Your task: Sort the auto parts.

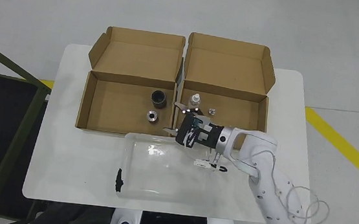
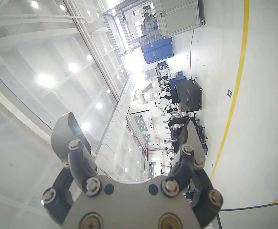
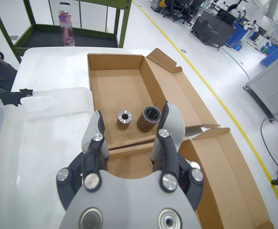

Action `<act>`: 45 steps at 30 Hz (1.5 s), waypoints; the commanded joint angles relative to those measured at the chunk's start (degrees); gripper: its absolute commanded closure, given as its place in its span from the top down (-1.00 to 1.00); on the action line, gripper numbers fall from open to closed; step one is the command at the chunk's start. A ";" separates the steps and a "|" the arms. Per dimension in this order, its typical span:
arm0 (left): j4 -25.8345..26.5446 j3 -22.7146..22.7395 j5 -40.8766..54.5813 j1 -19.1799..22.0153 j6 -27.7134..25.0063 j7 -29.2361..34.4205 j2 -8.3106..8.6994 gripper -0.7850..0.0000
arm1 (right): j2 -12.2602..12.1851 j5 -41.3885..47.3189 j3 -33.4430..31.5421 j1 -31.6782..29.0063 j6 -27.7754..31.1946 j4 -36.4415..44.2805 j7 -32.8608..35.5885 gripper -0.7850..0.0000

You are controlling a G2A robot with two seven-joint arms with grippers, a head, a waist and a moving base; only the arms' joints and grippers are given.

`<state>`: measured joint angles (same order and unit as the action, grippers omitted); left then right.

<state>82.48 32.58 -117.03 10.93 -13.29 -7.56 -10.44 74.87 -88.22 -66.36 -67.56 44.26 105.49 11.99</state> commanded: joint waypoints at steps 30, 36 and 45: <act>0.00 0.00 0.00 0.00 0.00 0.00 0.00 1.00 | -5.10 -6.83 -29.72 -29.48 -8.57 11.95 -13.50 0.45; 0.00 0.00 0.00 0.00 0.00 0.00 0.00 1.00 | -5.32 -7.19 -33.54 -33.67 -12.79 13.07 -15.34 0.76; 0.00 0.00 0.00 0.00 0.00 0.00 0.00 1.00 | -5.68 -6.64 -36.83 -36.41 -14.10 13.94 -16.61 1.00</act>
<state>82.48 32.58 -117.03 10.93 -13.29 -7.56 -10.44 69.21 -94.89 -103.12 -103.85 30.18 119.39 -4.56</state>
